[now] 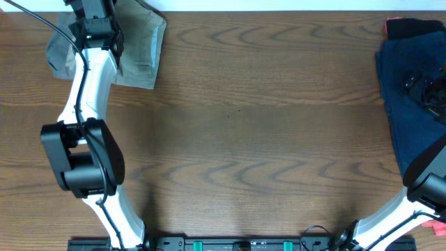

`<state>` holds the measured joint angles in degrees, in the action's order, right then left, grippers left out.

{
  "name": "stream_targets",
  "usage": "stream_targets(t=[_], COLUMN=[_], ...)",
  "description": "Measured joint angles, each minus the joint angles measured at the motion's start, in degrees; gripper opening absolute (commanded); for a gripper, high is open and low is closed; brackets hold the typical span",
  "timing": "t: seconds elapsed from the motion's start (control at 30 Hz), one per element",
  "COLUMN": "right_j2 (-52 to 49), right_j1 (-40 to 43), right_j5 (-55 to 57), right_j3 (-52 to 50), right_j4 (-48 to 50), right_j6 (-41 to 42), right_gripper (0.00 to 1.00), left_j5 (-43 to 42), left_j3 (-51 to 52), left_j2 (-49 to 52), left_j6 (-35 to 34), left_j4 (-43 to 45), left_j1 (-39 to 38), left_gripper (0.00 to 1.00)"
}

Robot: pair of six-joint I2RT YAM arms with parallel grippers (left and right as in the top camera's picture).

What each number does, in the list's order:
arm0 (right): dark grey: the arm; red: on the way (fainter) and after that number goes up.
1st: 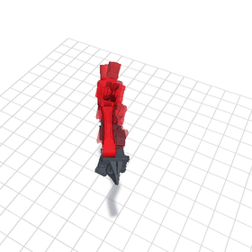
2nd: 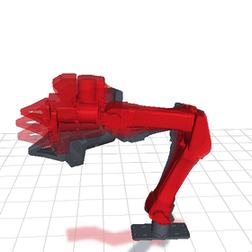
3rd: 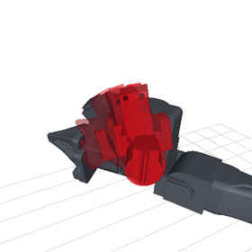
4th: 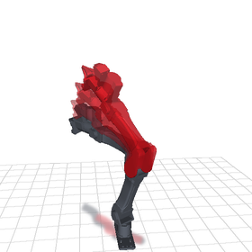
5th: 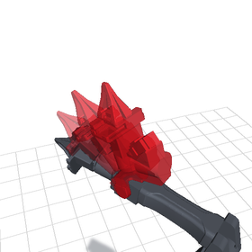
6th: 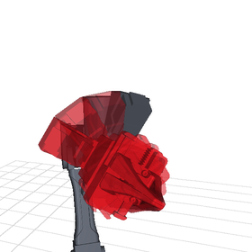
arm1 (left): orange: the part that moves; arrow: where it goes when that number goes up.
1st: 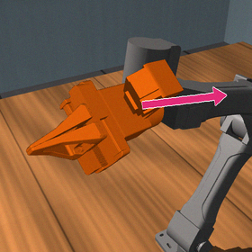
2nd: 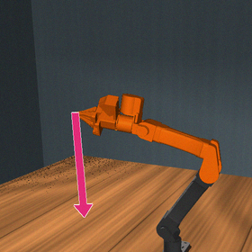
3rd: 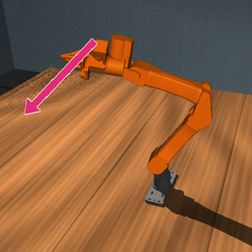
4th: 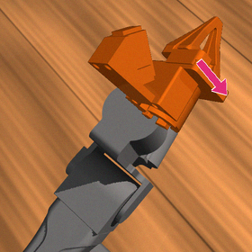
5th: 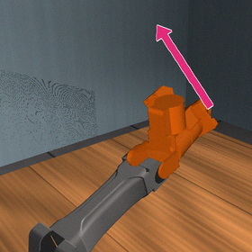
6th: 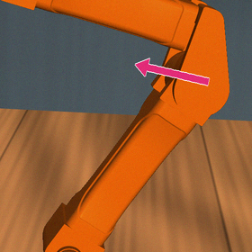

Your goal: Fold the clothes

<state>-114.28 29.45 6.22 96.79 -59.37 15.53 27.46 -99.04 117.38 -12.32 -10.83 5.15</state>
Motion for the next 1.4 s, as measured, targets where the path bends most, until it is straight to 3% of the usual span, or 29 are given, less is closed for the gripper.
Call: stream_targets(t=[0.27,0.33,0.43,0.57,0.73,0.83,0.97,1.23,1.4], right_j2=[0.0,0.0,0.0,0.0,-0.02,0.0,0.0,0.0,0.0], right_j1=[0.0,0.0,0.0,0.0,0.0,0.0,0.0,0.0,0.0], right_j5=[0.02,0.0,0.02,0.0,0.0,0.02,0.0,0.0,0.02], right_j3=[0.0,0.0,0.0,0.0,0.0,0.0,0.0,0.0,0.0], right_j4=[0.0,0.0,0.0,0.0,0.0,0.0,0.0,0.0,0.04], right_j6=[0.0,0.0,0.0,0.0,-0.02,-0.02,-0.02,0.0,0.0], right_gripper=[0.99,0.99,0.99,0.99,0.99,0.99,0.99,0.99,0.99], left_j5=[0.17,0.17,0.42,0.59,1.05,1.05,1.18,0.94,-7.65], left_j3=[0.0,0.0,0.0,0.0,0.0,0.0,0.0,0.0,-0.17], left_j2=[5.66,6.19,6.34,6.34,6.34,6.25,5.38,-4.81,-15.19], left_j6=[-0.17,-0.09,-0.59,0.66,6.36,8.74,10.14,9.77,7.74], left_j4=[6.1,6.8,7.34,8.28,7.32,4.55,-0.42,-13.11,-24.5], left_j1=[0.92,1.38,2.21,3.54,4.55,4.39,3.52,-2.14,-6.75], left_gripper=[0.06,0.22,0.29,0.45,0.5,0.8,0.99,0.98,0.98])
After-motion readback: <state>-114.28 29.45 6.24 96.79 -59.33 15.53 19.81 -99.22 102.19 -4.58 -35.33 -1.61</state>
